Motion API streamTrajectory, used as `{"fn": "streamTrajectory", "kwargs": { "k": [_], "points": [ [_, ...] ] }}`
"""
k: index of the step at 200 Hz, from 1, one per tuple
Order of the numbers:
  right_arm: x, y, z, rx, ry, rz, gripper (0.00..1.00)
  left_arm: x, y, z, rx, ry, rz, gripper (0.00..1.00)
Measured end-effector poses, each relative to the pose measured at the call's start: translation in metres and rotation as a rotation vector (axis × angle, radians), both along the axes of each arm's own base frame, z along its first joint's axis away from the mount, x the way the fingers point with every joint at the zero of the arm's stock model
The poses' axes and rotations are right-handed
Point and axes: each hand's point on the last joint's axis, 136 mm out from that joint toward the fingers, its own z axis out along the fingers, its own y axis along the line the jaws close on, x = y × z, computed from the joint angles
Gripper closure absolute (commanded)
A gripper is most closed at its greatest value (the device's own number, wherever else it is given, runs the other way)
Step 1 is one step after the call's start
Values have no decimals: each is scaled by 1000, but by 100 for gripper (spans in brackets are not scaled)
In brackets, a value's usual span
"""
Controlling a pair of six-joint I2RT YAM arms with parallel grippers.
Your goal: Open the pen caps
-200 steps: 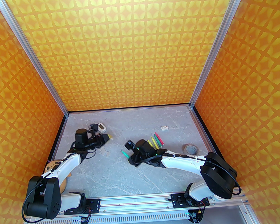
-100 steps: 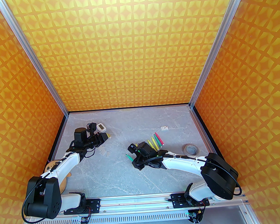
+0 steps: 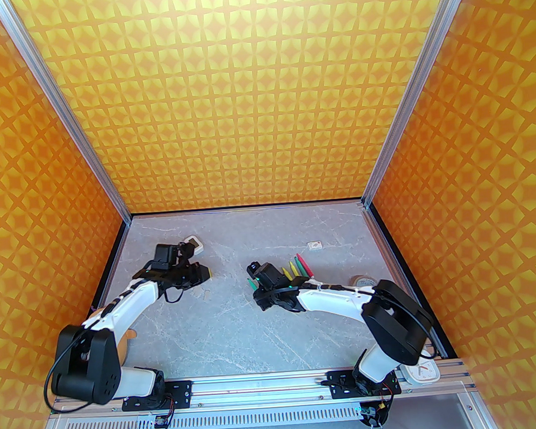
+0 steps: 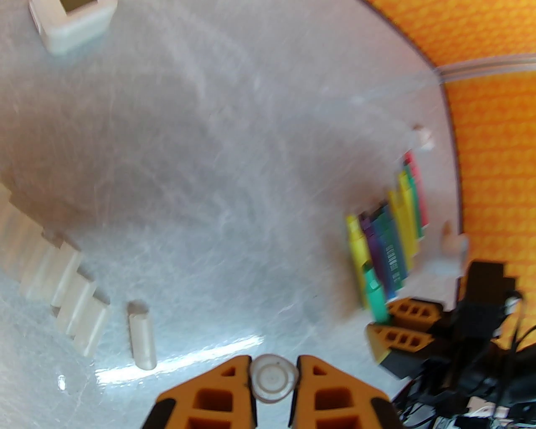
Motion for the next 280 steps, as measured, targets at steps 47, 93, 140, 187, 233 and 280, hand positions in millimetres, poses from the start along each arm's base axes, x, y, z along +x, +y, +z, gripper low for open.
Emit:
{"fn": "streamTrajectory", "kwargs": {
  "k": [47, 93, 140, 187, 233, 280],
  "points": [
    [7, -11, -18, -39, 32, -58, 100, -6, -3, -35, 143, 111, -48, 100],
    [9, -15, -27, -64, 39, -77, 100, -9, -7, -55, 231, 172, -87, 100],
    [11, -16, -29, -76, 36, -83, 97, -13, -6, -71, 311, 223, -112, 100],
    [12, -20, -33, -99, 33, -93, 91, -21, -3, -76, 359, 251, -129, 100],
    [12, -21, -33, -107, 30, -97, 84, -22, 3, -82, 404, 272, -124, 95],
    [12, -24, -33, -123, 32, -101, 77, -20, 5, -82, 421, 270, -120, 86]
  ]
}}
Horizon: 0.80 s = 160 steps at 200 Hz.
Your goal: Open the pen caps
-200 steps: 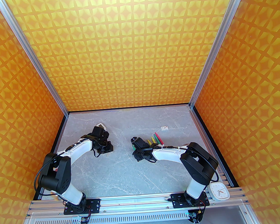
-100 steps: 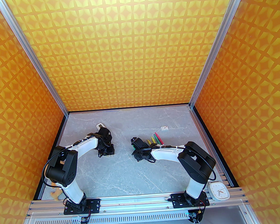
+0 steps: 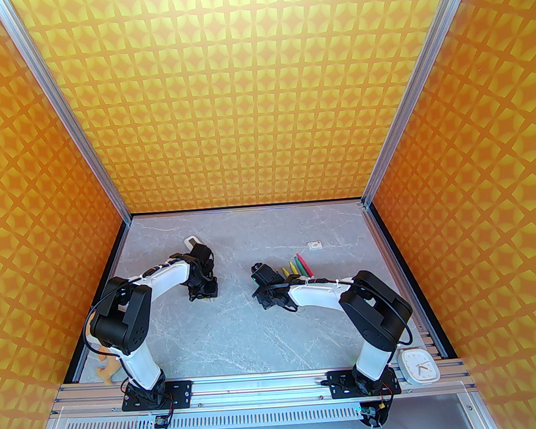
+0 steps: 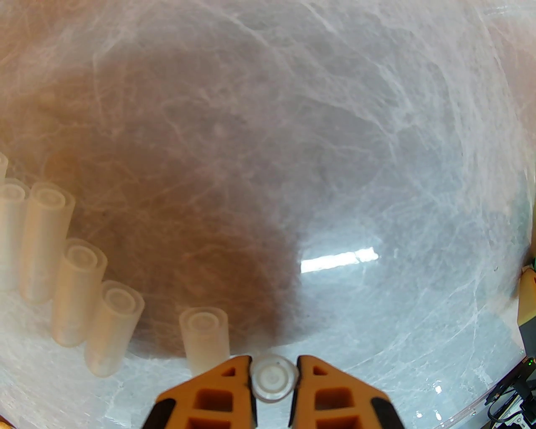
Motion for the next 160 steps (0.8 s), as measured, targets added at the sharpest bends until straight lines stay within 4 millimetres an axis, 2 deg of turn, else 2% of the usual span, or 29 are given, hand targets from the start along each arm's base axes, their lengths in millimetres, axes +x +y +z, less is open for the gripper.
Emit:
{"fn": "streamTrajectory", "kwargs": {
  "k": [32, 85, 116, 136, 160],
  "points": [
    [1, 1, 1, 1, -2, 3, 72, 0, 0, -1, 10, -1, -8, 80],
    [2, 2, 3, 3, -5, 4, 70, -2, 1, -2, 25, 3, -17, 68],
    [0, 5, 5, 13, -3, 31, 62, -2, 1, -2, 27, 2, -19, 64],
    [-1, 11, 17, 53, -10, 53, 59, -1, 0, 0, 25, -3, -21, 62],
    [-1, 19, 42, 114, -46, 81, 55, 2, -1, 10, 13, -38, -22, 52]
  ]
}}
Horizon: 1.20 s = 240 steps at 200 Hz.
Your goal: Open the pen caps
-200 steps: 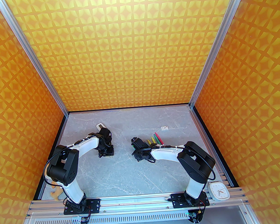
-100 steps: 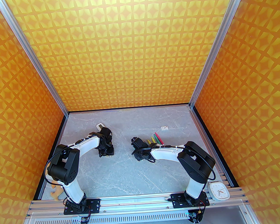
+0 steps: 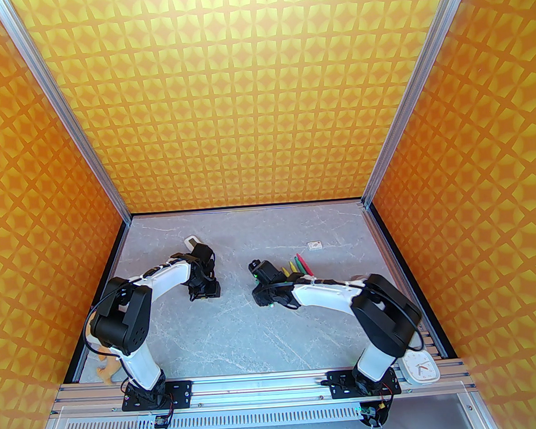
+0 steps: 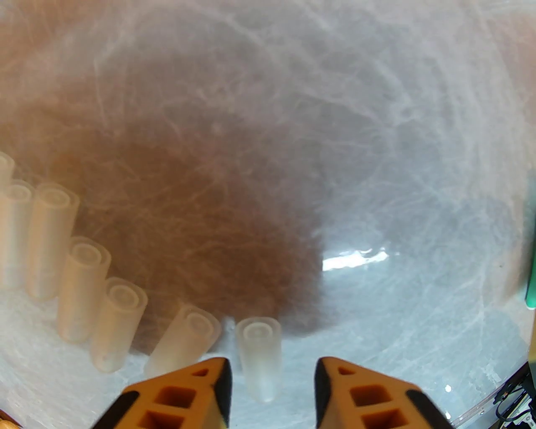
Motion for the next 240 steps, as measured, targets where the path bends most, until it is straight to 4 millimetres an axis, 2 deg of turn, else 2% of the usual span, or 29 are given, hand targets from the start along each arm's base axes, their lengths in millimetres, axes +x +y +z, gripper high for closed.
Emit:
{"fn": "streamTrajectory", "kwargs": {
  "k": [29, 55, 72, 91, 113, 148, 184, 192, 208, 240],
  "points": [
    [0, 4, 31, 49, -61, 33, 47, 11, -5, 29, -46, -116, -3, 41],
    [3, 1, 62, 67, -147, 60, 31, 21, -5, 58, -98, -250, 2, 29],
    [7, -7, 82, 61, -218, 61, 23, 23, 4, 68, -119, -316, 25, 24],
    [16, -26, 100, 52, -284, 26, 15, 26, 24, 73, -136, -392, 77, 21],
    [35, -68, 111, 31, -334, -73, 4, 27, 51, 81, -133, -500, 138, 17],
    [58, -140, 116, -8, -396, -250, 2, 32, 85, 100, -69, -687, 190, 9],
    [70, -192, 113, -55, -477, -394, 2, 35, 122, 114, 18, -878, 250, 3],
    [71, -202, 109, -70, -489, -420, 2, 36, 129, 113, 39, -900, 263, 0],
    [76, -221, 97, -93, -513, -476, 1, 40, 140, 110, 86, -940, 271, 1],
    [79, -254, 65, -122, -529, -567, 2, 44, 148, 106, 149, -1071, 237, 1]
  ]
}}
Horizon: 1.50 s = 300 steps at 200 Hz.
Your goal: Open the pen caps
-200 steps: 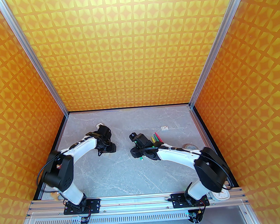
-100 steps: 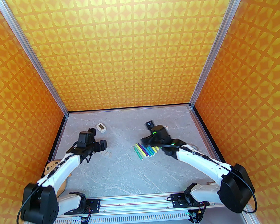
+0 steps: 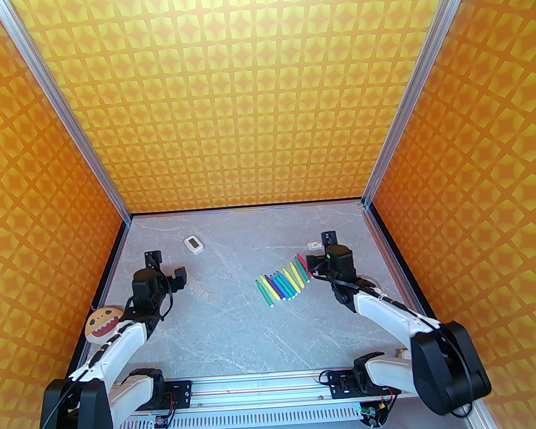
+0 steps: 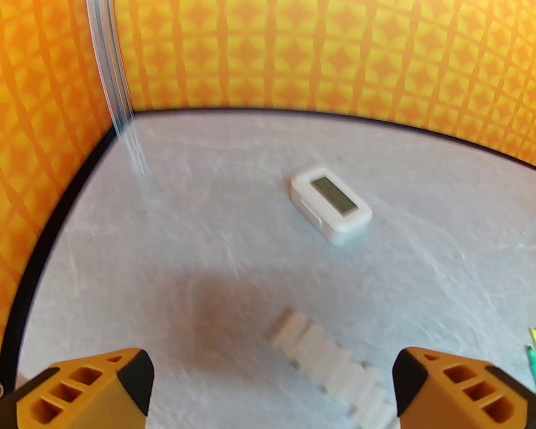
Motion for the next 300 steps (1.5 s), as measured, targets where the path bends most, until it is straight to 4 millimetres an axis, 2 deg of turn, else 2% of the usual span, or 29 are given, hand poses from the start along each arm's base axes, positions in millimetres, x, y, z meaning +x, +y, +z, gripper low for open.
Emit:
{"fn": "streamTrajectory", "kwargs": {
  "k": [29, 39, 94, 110, 136, 147, 161, 190, 208, 300],
  "points": [
    [6, -11, -12, -5, -25, -40, 2, -8, 7, -36, 59, -6, 5, 1],
    [10, -12, -12, -4, -41, -46, 2, -7, 8, -41, 66, -3, 10, 1],
    [24, -17, -5, 7, -164, -65, 2, 17, 11, -23, 96, -113, 18, 1],
    [16, -22, -19, 4, -148, -73, 2, 22, 13, -29, 104, -117, 22, 1],
    [12, -30, -28, 11, -182, -86, 2, 27, 16, -44, 108, -104, 30, 1],
    [11, -29, -32, 14, -169, -79, 2, 27, 17, -44, 108, -110, 32, 1],
    [14, -26, -27, 23, -189, -67, 1, 29, 19, -38, 106, -134, 39, 1],
    [15, -24, -24, 30, -203, -55, 2, 35, 33, -36, 89, -123, 80, 1],
    [15, -23, -24, 33, -203, -50, 2, 41, 43, -28, 76, -140, 111, 1],
    [15, -23, -24, 33, -204, -49, 2, 41, 44, -34, 59, -110, 116, 1]
  ]
}}
